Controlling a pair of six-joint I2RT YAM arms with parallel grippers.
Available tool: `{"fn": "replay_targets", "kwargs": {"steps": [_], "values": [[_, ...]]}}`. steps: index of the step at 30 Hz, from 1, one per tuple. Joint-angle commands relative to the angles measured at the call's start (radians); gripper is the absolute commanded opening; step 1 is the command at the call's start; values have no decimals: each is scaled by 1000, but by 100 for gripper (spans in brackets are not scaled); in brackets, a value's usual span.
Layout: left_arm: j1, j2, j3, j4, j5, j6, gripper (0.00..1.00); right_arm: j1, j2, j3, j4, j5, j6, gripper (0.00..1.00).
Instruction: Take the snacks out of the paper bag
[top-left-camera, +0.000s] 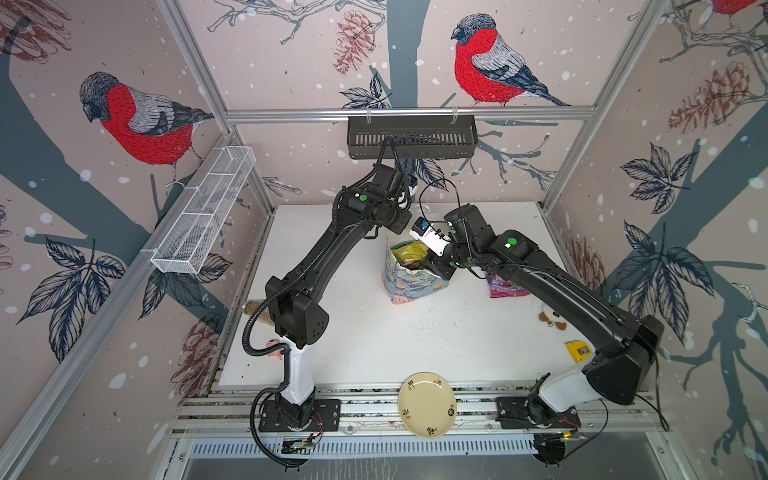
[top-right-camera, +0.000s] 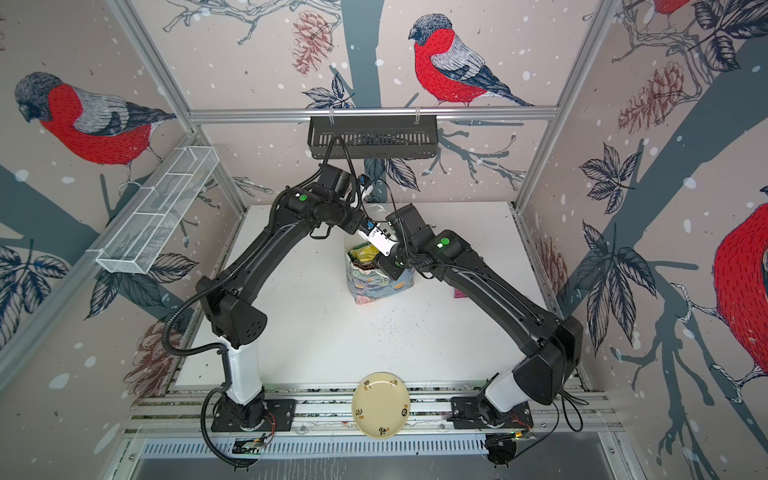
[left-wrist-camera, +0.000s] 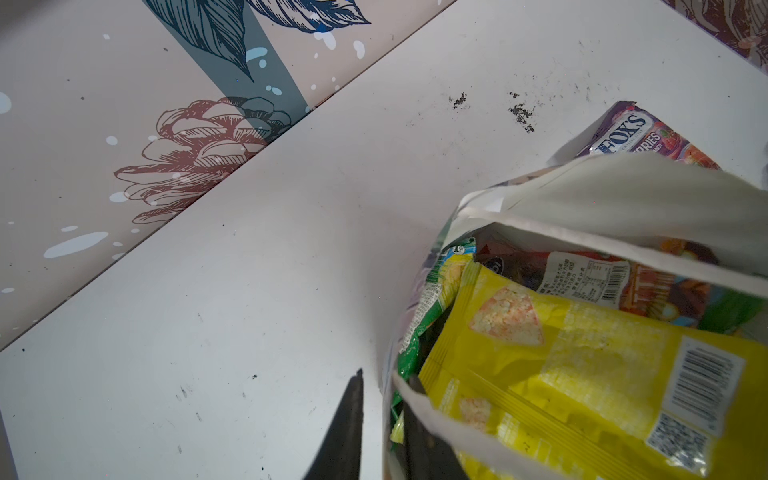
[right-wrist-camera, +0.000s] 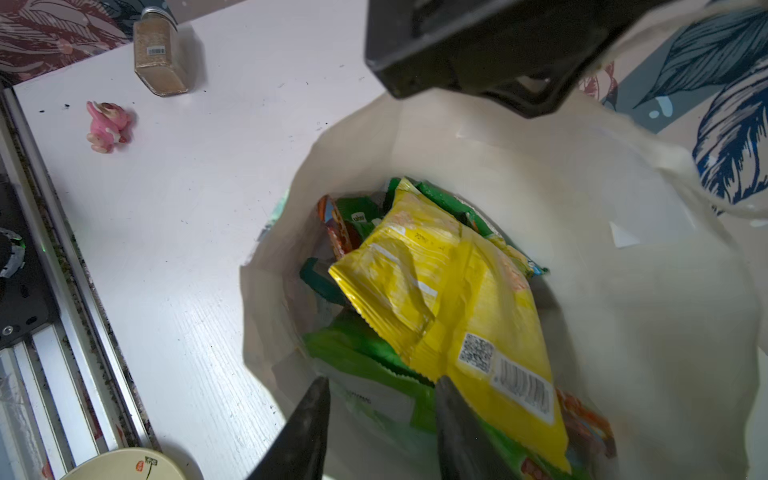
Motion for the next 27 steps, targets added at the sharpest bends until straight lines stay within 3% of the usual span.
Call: {"fn": "replay_targets", "kwargs": {"steps": [1,12,17,27], "values": [[6,-7,-1,11,29,-16,22,12,16,24,-1,44,-45,44],[66,-48,-32,25,195,-96,27,44,74,66,-21,38,-103,44],[119,-70,-54,33,319,-106,27,49,101,98,-42,48,-119,44],[134,-91,-76,32,326,-96,27,66,156,137,-62,75,-132,43]]}}
